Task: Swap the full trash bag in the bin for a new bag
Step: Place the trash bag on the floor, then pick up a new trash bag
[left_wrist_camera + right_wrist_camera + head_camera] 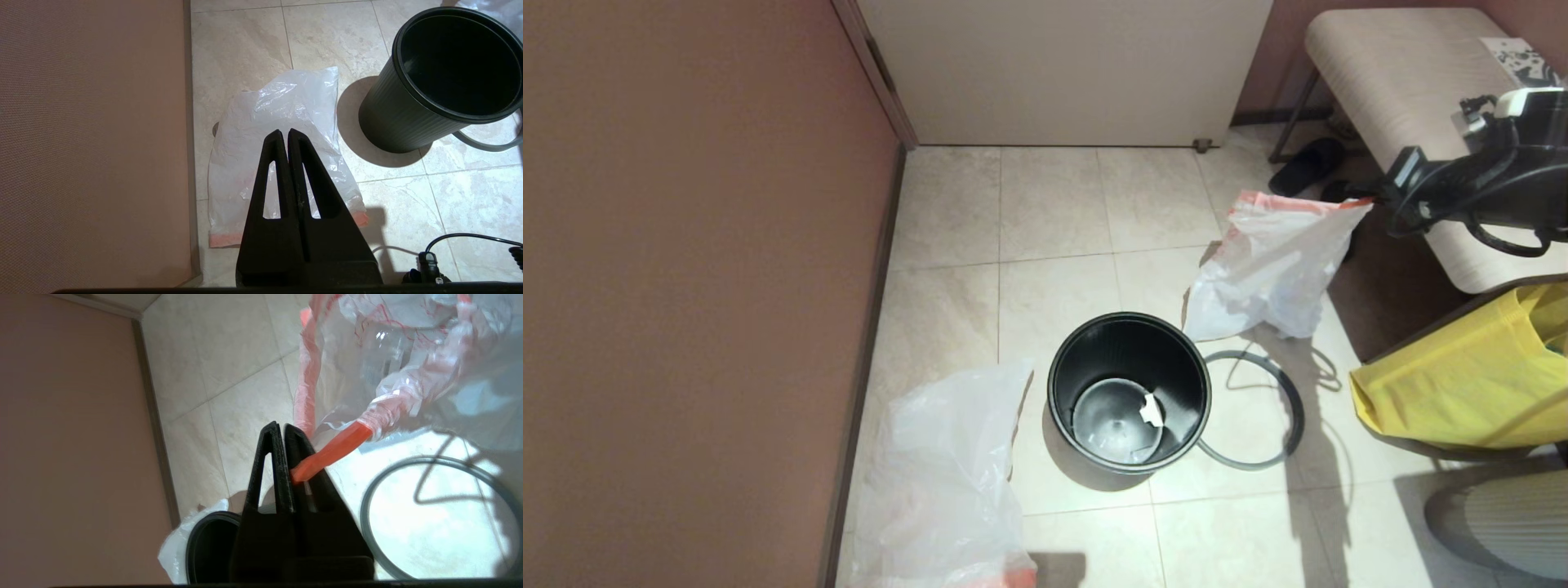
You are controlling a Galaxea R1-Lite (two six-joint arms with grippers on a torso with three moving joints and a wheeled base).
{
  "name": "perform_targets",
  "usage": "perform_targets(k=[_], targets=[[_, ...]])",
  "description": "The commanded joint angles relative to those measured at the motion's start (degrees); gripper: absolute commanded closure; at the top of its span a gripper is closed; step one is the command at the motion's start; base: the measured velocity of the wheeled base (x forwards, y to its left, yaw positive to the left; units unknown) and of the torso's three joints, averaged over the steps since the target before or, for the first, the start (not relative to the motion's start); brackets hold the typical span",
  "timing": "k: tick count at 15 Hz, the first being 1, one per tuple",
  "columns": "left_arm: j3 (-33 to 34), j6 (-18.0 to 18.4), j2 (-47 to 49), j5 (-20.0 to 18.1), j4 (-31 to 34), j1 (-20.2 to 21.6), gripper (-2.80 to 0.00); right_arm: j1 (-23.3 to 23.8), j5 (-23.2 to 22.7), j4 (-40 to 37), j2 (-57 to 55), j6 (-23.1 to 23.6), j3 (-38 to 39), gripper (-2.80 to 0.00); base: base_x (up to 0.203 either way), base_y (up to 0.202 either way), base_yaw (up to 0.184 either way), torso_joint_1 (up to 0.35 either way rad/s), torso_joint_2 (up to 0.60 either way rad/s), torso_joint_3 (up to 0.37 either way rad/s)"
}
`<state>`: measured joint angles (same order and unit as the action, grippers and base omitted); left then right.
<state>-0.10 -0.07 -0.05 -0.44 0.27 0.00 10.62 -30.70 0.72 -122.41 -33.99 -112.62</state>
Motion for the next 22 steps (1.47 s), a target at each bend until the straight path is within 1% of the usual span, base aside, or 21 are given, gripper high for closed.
perform_targets(k=[1,4,5,7,9,10,13,19,22], targets=[[0.1,0.0,0.0,-0.1,0.0,0.0,0.00,0.5,-0.1,-2.9,0.2,-0.2,0.0,-2.80,0.000,0.000,0.000,0.000,0.00,0.000],[0.0,0.0,0.0,0.0,0.0,0.0,0.00,0.4,0.3,-13.2,4.3,1.3,-0.3,-2.80,0.000,0.000,0.000,0.000,0.00,0.000],[0.0,0.0,0.0,0.0,0.0,0.0,0.00,0.3,1.1,-17.8,5.9,2.1,-0.3,-2.80,0.000,0.000,0.000,0.000,0.00,0.000],[0.0,0.0,0.0,0.0,0.0,0.0,0.00,-0.2,5.1,-26.3,9.2,2.6,0.1,-2.80,0.000,0.000,0.000,0.000,0.00,0.000],[0.0,0.0,0.0,0.0,0.0,0.0,0.00,-0.4,6.4,-32.1,13.0,2.4,1.6,-2.80,0.000,0.000,0.000,0.000,0.00,0.000],[0.0,0.0,0.0,0.0,0.0,0.0,0.00,-0.5,6.5,-33.5,15.1,2.4,3.2,-2.80,0.000,0.000,0.000,0.000,0.00,0.000],[0.0,0.0,0.0,0.0,0.0,0.0,0.00,-1.9,6.5,-34.4,22.8,2.4,12.3,-2.80,0.000,0.000,0.000,0.000,0.00,0.000],[0.0,0.0,0.0,0.0,0.0,0.0,0.00,-6.6,6.9,-34.5,36.8,2.6,31.3,-2.80,0.000,0.000,0.000,0.000,0.00,0.000],[0.0,0.0,0.0,0.0,0.0,0.0,0.00,-9.0,7.0,-34.5,42.4,2.7,39.2,-2.80,0.000,0.000,0.000,0.000,0.00,0.000]])
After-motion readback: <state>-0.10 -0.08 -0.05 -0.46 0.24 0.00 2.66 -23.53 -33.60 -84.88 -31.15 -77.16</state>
